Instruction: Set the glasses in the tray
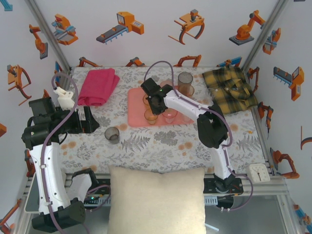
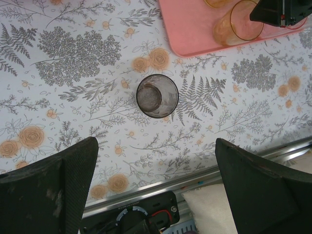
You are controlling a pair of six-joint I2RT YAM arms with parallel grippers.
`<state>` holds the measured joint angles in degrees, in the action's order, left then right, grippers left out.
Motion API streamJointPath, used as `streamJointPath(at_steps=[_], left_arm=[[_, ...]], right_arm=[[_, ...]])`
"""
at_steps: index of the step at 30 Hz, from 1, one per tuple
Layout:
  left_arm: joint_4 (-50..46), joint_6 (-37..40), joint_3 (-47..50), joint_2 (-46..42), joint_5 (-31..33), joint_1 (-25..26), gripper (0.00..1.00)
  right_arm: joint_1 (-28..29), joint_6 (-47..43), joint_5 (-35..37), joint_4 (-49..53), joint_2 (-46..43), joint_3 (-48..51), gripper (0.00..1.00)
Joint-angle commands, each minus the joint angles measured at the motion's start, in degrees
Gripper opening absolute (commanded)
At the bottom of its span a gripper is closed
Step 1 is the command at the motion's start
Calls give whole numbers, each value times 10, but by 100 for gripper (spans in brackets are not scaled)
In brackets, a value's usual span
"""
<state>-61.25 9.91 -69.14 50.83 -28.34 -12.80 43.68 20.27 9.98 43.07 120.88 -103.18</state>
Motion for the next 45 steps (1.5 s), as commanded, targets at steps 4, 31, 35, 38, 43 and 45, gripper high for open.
streamJointPath(at_steps=[4, 31, 35, 38, 43, 45], left_arm=[[2, -1, -1, -2, -13, -4, 97], [1, -1, -6, -3, -11, -4, 97], [-1, -1, -6, -3, -11, -4, 97], [-1, 0, -6, -4, -10, -3, 97], [-3, 3, -4, -2, -10, -3, 97], [-3, 3, 0, 3, 1, -3, 97]], right_arm=[[-3, -5, 10, 9, -5, -23, 20], [-2, -9, 6, 38, -41, -50, 30], [-2, -10, 7, 43, -51, -51, 30], [-2, -11, 11, 46, -60, -51, 30], [6, -11, 23, 49, -83, -50, 30], [12, -12, 26, 51, -95, -54, 30]])
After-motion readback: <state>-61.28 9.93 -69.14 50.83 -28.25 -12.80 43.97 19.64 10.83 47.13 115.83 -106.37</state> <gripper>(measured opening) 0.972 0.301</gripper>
